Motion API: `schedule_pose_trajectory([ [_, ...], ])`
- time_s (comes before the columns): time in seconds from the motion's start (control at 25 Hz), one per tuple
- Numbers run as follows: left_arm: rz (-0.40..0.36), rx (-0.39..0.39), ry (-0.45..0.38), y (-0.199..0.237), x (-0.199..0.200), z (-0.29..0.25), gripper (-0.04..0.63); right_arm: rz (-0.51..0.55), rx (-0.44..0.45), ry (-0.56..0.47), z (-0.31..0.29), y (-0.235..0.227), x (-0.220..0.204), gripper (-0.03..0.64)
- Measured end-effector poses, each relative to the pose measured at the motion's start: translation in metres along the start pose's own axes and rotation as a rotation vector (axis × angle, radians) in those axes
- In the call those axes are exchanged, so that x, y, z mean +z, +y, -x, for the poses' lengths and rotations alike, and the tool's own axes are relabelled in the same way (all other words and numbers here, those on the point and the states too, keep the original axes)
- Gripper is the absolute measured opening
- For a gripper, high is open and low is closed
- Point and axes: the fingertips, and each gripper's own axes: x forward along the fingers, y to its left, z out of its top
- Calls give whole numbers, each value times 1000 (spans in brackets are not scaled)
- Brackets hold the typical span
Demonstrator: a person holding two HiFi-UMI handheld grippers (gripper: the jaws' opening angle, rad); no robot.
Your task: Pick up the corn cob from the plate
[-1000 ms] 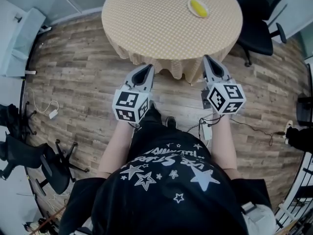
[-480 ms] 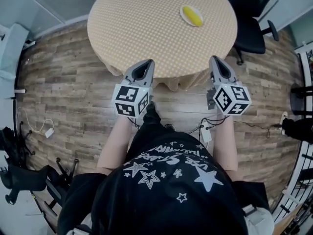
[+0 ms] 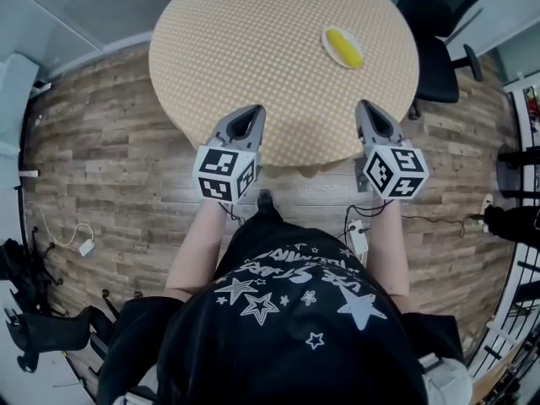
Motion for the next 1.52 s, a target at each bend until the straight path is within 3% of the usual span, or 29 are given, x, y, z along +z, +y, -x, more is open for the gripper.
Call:
schedule_pose_trajectory([
  [0.2,9,-25,7,30,4,-12,9,-8,-45,34,-29,-1,4,28],
  [0.4,23,-68,20,52,1,-23,9,-4,-25,140,-54,16,-15,29],
  [0.76,31,-111,40,48,0,-52,9,-35,-94,161,-51,-12,-22,29],
  [1.2,48,15,52,54,11,-86,9,-19,-35,227,-107,-75,-13,31],
  [1.52,49,80,67,58,23,-125,9,9,37,337,-154,-116,-12,50],
])
